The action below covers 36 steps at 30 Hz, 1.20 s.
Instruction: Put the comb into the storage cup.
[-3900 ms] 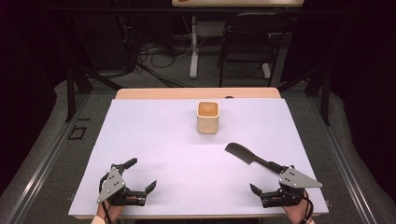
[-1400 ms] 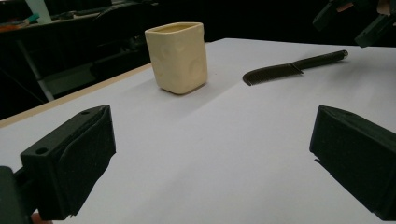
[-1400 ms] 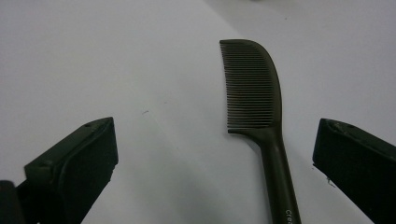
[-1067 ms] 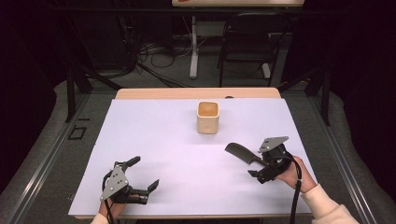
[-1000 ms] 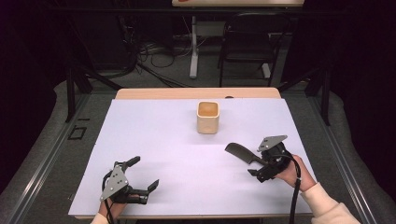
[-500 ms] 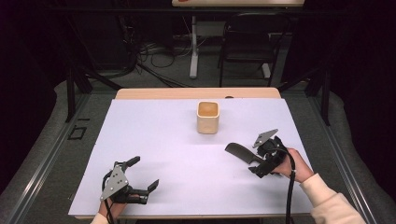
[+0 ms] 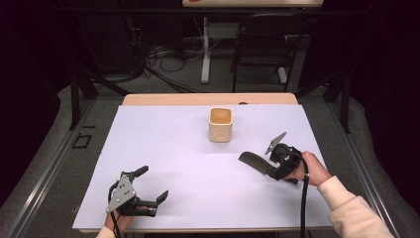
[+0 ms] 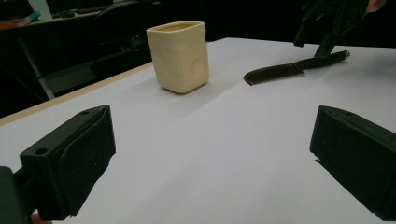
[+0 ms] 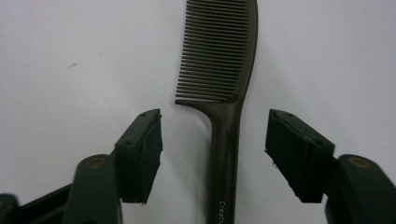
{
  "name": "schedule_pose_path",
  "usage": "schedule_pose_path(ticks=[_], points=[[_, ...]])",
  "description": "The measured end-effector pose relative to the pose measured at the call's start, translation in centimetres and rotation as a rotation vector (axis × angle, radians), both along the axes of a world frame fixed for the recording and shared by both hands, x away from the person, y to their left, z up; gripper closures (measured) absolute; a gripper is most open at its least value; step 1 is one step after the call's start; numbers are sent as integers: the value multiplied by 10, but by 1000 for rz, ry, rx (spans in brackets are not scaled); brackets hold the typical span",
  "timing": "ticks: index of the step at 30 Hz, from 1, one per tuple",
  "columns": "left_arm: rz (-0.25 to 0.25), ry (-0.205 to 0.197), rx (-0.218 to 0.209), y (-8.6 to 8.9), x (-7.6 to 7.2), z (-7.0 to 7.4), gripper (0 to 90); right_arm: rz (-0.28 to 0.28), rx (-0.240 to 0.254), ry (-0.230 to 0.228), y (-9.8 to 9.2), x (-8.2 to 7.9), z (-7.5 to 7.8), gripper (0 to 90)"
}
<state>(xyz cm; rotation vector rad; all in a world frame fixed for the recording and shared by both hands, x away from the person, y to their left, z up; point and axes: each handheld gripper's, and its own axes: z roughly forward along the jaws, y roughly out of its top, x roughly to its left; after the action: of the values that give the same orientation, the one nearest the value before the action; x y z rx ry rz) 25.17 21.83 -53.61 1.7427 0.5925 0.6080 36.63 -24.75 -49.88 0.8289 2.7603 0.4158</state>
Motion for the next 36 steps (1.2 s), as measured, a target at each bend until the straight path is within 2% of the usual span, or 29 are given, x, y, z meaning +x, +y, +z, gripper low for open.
schedule_pose_path(ticks=[5, 12, 16, 19, 20, 22, 23, 28, 36], points=[[6, 1, 0, 0, 0, 0, 4, -4, -28, 8, 1, 5, 1, 477], [6, 1, -1, 0, 0, 0, 4, 13, -94, 73, 5, 12, -5, 546], [9, 0, 1, 0, 0, 0, 4, 10, -102, 89, 5, 15, -7, 572], [9, 0, 1, 0, 0, 0, 4, 10, -109, 119, 5, 18, -11, 605], [9, 0, 1, 0, 0, 0, 4, 4, -133, 143, 6, 19, -11, 610], [9, 1, 2, 0, 0, 0, 5, 6, -128, 136, 5, 20, -12, 613], [9, 0, 2, 0, 0, 0, 5, -11, -140, 152, 6, 21, -12, 619], [8, 0, 1, 0, 0, 0, 5, -21, -138, 153, 6, 23, -15, 627], [7, -1, 5, 0, 0, 0, 5, -38, -147, 187, 5, 28, -19, 646]])
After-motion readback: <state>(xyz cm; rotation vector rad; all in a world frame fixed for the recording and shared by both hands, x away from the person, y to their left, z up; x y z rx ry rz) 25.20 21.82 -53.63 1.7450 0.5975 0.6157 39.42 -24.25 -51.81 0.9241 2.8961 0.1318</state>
